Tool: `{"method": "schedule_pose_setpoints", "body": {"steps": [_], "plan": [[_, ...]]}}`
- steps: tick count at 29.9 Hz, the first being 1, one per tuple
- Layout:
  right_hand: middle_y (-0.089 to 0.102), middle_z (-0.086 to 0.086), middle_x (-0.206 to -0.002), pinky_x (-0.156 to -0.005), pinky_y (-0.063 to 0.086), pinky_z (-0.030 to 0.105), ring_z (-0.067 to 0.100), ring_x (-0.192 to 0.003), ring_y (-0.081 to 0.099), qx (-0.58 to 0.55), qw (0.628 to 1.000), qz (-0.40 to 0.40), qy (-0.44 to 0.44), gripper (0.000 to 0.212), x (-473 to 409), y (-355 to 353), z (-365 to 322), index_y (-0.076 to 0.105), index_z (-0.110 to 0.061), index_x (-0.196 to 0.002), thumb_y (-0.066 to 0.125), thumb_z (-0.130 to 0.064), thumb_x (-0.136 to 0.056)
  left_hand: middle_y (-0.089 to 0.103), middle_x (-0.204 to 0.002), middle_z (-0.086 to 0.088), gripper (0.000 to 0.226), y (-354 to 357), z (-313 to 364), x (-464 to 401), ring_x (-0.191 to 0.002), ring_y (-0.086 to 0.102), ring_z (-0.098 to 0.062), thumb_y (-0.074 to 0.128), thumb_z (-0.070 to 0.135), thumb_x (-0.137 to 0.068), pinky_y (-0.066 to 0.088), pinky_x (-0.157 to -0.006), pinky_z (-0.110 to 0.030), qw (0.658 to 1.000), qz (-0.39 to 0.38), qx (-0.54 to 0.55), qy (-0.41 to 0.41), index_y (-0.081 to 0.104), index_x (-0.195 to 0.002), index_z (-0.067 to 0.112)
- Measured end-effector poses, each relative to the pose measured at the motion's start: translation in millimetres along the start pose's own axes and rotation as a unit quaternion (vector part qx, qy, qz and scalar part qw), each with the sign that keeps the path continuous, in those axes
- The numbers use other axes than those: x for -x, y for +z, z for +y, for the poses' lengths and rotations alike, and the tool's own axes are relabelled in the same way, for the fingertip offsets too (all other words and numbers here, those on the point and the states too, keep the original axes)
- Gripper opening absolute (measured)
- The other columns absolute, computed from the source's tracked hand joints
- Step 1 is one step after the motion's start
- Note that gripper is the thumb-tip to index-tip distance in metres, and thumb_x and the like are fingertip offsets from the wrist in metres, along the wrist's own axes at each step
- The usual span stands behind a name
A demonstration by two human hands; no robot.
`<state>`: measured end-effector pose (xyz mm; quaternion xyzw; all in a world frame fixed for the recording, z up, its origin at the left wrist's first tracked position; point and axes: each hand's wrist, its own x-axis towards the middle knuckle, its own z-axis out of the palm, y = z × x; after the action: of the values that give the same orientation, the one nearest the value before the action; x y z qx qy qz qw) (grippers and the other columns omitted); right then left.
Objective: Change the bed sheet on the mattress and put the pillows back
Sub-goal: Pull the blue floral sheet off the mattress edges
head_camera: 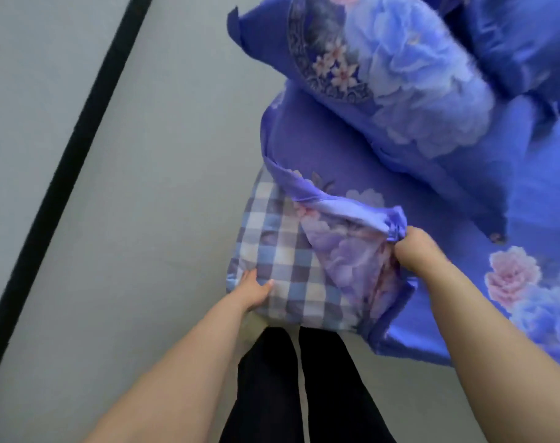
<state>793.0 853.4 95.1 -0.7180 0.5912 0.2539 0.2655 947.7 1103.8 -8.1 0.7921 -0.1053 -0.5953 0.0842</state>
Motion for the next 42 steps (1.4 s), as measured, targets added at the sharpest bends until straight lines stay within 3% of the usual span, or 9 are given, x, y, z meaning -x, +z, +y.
{"method": "schedule_pose_setpoints", "body": {"steps": [4,10,16,21,23,27,32,36,42], "plan": [[0.062,0.025,-0.096,-0.065,0.036,0.039,0.044,-0.087,0.055,-0.254,0.925,0.282,0.011,0.017,43.4,-41.3,-1.8,0.046,-0.008,-0.106,0.047,-0.019,-0.092,0.000,-0.160,-0.010,0.089,-15.7,65.0,39.1,-0.146,0.014,-0.026,0.062,0.041,-0.087,0.024,-0.115,-0.041,0.976,0.165,-0.074,0.121,0.006,-0.152,0.018],[0.065,0.007,-0.118,-0.097,0.046,0.045,0.025,-0.110,0.060,-0.433,0.896,0.078,-0.062,0.060,95.2,-8.7,-28.6,0.054,-0.017,-0.122,0.049,-0.037,-0.066,0.009,-0.159,-0.010,0.089,-26.2,189.4,94.9,-0.141,0.019,-0.030,0.076,0.035,-0.072,0.026,-0.112,-0.041,0.857,0.137,-0.213,0.448,0.029,-0.147,0.032],[0.055,0.013,-0.109,-0.094,0.044,0.039,0.030,-0.108,0.053,-0.488,0.842,0.130,0.191,0.043,112.5,-0.8,-32.5,0.058,-0.009,-0.103,0.070,-0.040,-0.076,0.063,-0.103,-0.015,0.018,-55.3,235.7,119.0,-0.101,0.057,-0.036,0.040,0.014,-0.084,0.042,-0.078,-0.036,0.890,0.021,-0.301,0.341,0.056,-0.093,0.015],[0.063,0.001,-0.084,-0.069,0.044,0.034,0.023,-0.076,0.056,-0.811,0.518,-0.079,0.260,0.062,119.2,-37.3,-58.2,0.063,-0.018,-0.099,0.046,-0.075,-0.079,0.064,-0.113,-0.013,0.026,-76.1,237.2,142.3,-0.104,0.057,-0.032,0.044,0.009,-0.087,0.038,-0.074,-0.030,0.884,-0.011,-0.323,0.338,0.058,-0.108,0.012],[0.066,0.009,-0.071,-0.063,0.047,0.033,0.023,-0.065,0.057,-0.836,0.485,-0.064,0.247,0.044,109.5,-53.7,-65.3,0.065,-0.012,-0.094,0.050,-0.053,-0.091,0.067,-0.106,-0.009,0.020,-83.5,240.8,146.4,-0.098,0.059,-0.029,0.050,0.015,-0.087,0.036,-0.070,-0.027,0.875,-0.040,-0.326,0.355,0.060,-0.104,0.013],[0.056,0.018,-0.082,-0.048,0.051,0.028,0.027,-0.069,0.054,-0.799,0.527,-0.003,0.290,0.028,92.3,-81.3,-90.2,0.054,0.003,-0.111,0.034,0.002,-0.092,0.062,-0.076,0.002,0.016,-116.1,262.2,147.5,-0.073,0.053,-0.017,0.054,0.021,-0.073,0.037,-0.064,-0.027,0.857,-0.084,-0.294,0.415,0.062,-0.084,0.014],[0.061,0.008,-0.114,-0.097,0.042,0.028,0.019,-0.105,0.054,-0.701,0.634,0.304,0.121,0.035,84.2,-137.4,-151.7,0.058,-0.004,-0.120,0.041,0.006,-0.091,0.057,-0.069,0.011,0.014,-182.9,282.3,127.0,-0.063,0.050,-0.007,0.059,0.027,-0.067,0.042,-0.064,-0.026,0.848,-0.120,-0.246,0.454,0.055,-0.081,0.026],[0.066,0.004,-0.113,-0.096,0.044,0.032,0.023,-0.107,0.058,-0.612,0.726,0.295,0.109,0.036,81.5,-141.2,-216.3,0.064,-0.018,-0.116,0.045,-0.004,-0.089,0.062,-0.092,0.001,0.032,-253.2,291.1,104.5,-0.080,0.060,-0.016,0.048,-0.005,-0.079,0.045,-0.071,-0.020,0.862,-0.096,-0.213,0.451,0.055,-0.102,0.017],[0.060,0.020,-0.118,-0.082,0.043,0.031,0.035,-0.107,0.057,-0.683,0.619,0.210,0.327,0.036,89.4,-106.2,-259.7,0.049,-0.001,-0.126,0.046,-0.011,-0.092,0.063,-0.113,-0.005,0.034,-329.9,315.7,69.2,-0.096,0.061,-0.026,0.050,0.007,-0.087,0.052,-0.080,-0.035,0.880,-0.003,-0.261,0.396,0.053,-0.119,0.017]]}}
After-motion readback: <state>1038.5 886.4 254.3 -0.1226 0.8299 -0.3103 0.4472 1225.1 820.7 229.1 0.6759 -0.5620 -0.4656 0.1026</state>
